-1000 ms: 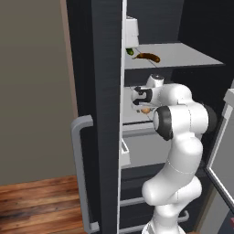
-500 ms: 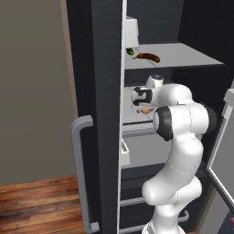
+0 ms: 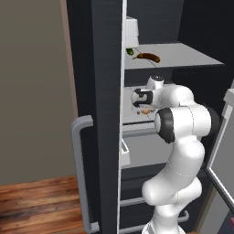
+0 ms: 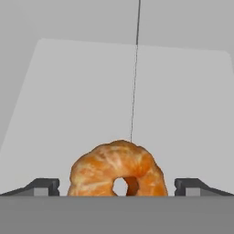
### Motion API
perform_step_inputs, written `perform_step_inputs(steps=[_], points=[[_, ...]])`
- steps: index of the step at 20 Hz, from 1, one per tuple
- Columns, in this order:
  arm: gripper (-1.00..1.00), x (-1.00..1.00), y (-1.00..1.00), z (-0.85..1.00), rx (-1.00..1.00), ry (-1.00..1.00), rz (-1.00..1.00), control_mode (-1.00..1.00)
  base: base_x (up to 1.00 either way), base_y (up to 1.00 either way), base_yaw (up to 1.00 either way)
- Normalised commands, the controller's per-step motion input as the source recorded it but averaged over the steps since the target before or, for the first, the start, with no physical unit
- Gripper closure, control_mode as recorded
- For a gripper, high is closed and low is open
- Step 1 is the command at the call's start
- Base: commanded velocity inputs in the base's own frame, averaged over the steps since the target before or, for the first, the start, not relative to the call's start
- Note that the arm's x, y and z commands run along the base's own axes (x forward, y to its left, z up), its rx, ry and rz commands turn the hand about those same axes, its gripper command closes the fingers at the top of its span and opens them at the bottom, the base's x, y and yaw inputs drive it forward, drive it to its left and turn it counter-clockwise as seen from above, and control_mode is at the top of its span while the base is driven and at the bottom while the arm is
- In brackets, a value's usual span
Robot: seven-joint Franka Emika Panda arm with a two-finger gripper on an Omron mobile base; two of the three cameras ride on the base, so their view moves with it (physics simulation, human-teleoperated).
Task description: Pick up the tangerine and banana from the fridge and place one fruit on each plate on the dining counter.
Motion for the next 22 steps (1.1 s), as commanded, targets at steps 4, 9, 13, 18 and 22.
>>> perform_step_inputs(steps=[4,9,13,18,22], points=[[1.0,0.0,0.06,-0.19,0.0,0.0,0.01,-1.0,0.0,0.0,0.0],[1.0,0.0,0.02,-0.17,0.0,-0.01,0.03,-1.0,0.0,0.0,0.0],[1.0,-0.14,0.09,-0.05,0.0,-0.1,0.04,-1.0,0.0,0.0,0.0],[1.0,-0.89,0.14,0.06,0.0,-0.18,0.0,-1.0,0.0,0.0,0.0],[1.0,-0.85,0.04,0.45,0.0,-0.08,0.0,-1.0,0.0,0.0,0.0]])
